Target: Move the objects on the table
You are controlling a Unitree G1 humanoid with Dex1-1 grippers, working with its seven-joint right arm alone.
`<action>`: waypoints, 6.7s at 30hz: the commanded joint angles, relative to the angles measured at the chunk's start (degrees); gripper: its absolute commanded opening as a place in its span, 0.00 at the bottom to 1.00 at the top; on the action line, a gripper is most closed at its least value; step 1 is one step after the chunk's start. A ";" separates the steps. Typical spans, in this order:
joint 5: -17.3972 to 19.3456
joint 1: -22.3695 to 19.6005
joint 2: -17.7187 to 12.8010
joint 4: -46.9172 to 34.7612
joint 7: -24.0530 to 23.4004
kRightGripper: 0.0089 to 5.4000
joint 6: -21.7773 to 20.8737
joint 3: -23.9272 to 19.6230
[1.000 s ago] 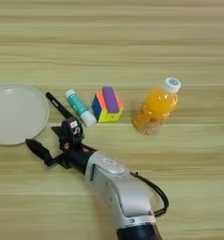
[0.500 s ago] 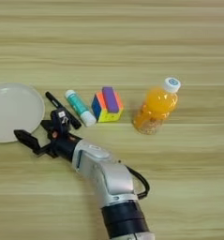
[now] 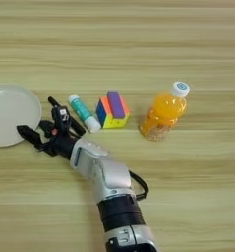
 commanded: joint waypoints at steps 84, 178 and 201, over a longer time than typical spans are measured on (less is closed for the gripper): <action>-0.94 6.52 0.84 -11.52 -0.88 0.00 2.76 10.19; -15.35 -1.52 -5.60 -3.85 -4.42 0.22 -22.91 0.96; -22.37 -5.43 3.06 -3.10 -2.93 0.22 -20.09 18.74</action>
